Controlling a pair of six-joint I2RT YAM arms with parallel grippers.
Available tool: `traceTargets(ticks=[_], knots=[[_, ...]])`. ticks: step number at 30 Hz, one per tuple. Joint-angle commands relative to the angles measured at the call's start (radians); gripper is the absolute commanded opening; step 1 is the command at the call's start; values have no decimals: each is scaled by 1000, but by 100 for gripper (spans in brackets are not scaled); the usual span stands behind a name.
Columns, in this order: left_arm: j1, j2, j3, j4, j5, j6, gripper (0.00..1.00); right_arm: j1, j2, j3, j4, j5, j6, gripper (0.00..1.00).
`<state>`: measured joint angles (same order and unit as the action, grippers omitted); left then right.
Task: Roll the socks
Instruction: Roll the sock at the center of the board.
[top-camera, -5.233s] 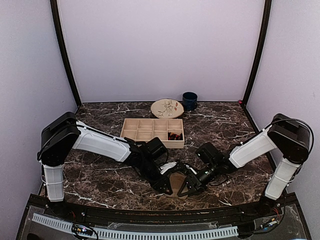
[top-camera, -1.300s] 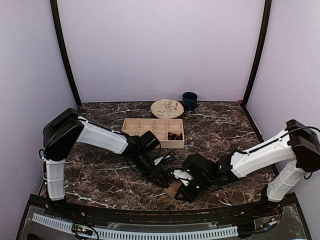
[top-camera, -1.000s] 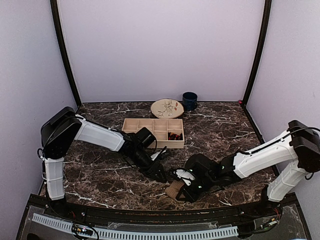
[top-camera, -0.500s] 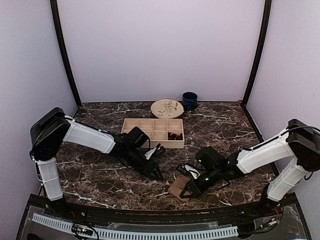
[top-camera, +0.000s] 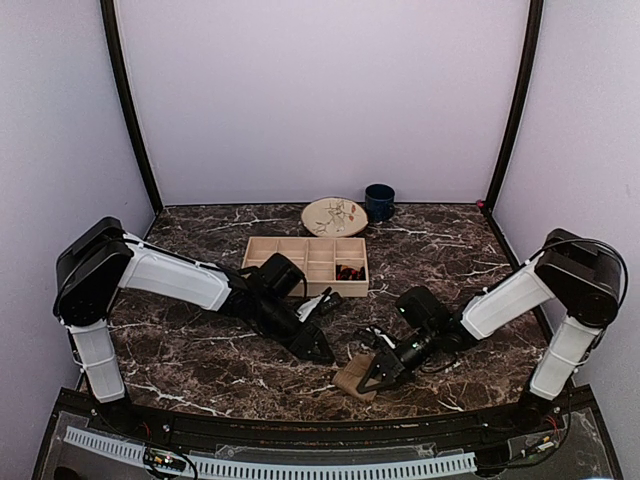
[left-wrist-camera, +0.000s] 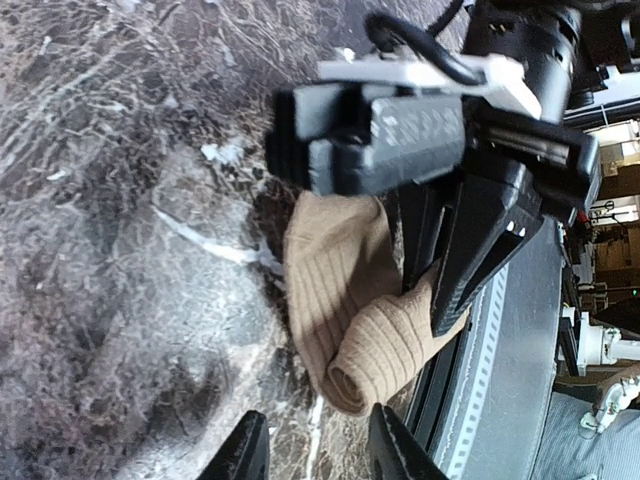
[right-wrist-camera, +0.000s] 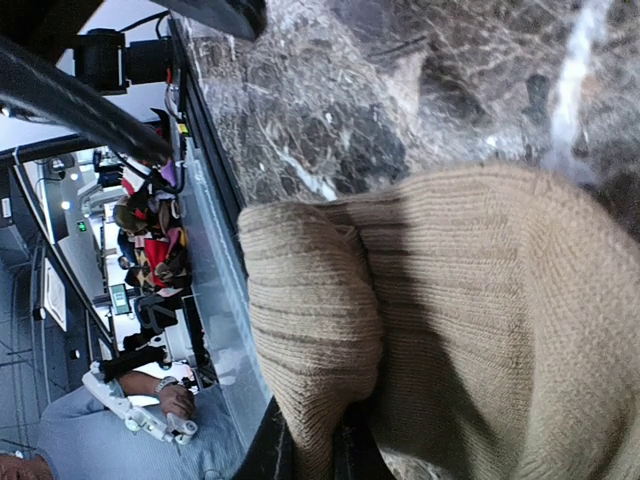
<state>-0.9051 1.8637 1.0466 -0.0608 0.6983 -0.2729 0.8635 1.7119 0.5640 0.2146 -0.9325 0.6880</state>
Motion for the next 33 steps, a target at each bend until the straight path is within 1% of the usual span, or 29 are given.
traceTargets(ticks=[1,3,8,17,20,25,33], knots=[[-27,-33,30,-37,3,68,38,-26,35,-2,136,-145,99,8],[-38,-28,42,-57,-2,91,38,-28,55,13,143,-171,114,8],[-41,-24,49,-58,-1,109,39,-28,92,56,37,-189,52,7],[-57,-9,73,-107,19,164,38,-28,112,40,34,-186,59,7],[-65,-8,77,-111,13,173,38,-28,122,42,26,-176,56,7],[-86,11,96,-127,4,193,38,-28,141,72,-66,-137,-1,7],[-120,35,119,-131,-17,200,38,-27,151,90,-121,-102,-30,8]])
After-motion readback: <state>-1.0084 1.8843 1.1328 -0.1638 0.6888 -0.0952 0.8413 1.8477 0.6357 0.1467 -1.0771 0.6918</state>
